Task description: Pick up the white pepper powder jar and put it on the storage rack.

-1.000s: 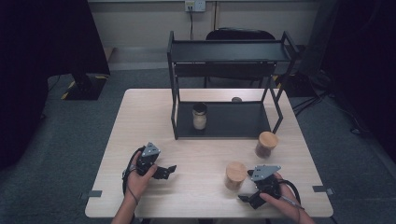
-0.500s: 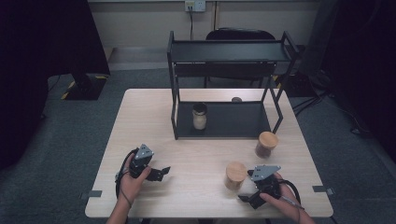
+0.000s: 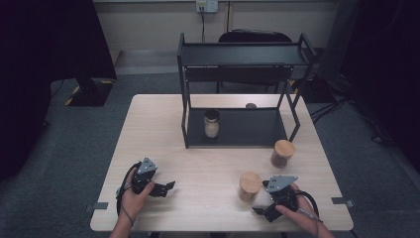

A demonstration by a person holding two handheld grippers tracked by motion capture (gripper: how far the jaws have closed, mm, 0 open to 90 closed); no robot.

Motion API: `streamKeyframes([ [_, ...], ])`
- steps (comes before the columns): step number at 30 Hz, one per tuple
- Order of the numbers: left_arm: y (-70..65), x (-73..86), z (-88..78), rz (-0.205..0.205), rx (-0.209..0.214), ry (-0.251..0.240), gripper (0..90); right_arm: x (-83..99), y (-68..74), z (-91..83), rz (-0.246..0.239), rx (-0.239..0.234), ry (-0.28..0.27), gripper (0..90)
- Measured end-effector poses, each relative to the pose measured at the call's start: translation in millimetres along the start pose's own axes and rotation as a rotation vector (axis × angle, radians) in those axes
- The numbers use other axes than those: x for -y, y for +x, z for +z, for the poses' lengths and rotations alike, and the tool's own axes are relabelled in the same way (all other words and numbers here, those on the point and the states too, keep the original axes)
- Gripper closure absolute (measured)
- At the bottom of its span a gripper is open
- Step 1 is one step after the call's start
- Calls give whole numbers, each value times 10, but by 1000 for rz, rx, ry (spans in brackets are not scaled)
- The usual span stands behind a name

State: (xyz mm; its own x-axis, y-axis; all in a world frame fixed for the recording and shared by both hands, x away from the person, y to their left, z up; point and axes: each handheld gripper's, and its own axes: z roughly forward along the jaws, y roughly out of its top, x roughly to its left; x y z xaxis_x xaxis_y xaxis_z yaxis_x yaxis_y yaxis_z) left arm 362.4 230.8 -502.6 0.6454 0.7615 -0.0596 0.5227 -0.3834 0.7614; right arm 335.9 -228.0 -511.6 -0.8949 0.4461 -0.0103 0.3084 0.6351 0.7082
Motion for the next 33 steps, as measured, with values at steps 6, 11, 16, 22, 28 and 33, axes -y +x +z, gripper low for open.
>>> streamKeyframes([
  [6, 13, 50, -36, 12, -13, 17, 28, 0, 0, 0, 0, 0, 0, 0],
  [11, 21, 94, -69, 25, -21, 35, 28, 0, 0, 0, 0, 0, 0, 0],
  [16, 38, 140, -98, 23, -30, 45, 27, 0, 0, 0, 0, 0, 0, 0],
  [22, 54, 189, -149, 33, -39, 54, 28, 0, 0, 0, 0, 0, 0, 0],
  [28, 69, 227, -199, 34, -46, 59, 27, 0, 0, 0, 0, 0, 0, 0],
  [33, 82, 255, -223, 29, -44, 59, 27, 0, 0, 0, 0, 0, 0, 0],
])
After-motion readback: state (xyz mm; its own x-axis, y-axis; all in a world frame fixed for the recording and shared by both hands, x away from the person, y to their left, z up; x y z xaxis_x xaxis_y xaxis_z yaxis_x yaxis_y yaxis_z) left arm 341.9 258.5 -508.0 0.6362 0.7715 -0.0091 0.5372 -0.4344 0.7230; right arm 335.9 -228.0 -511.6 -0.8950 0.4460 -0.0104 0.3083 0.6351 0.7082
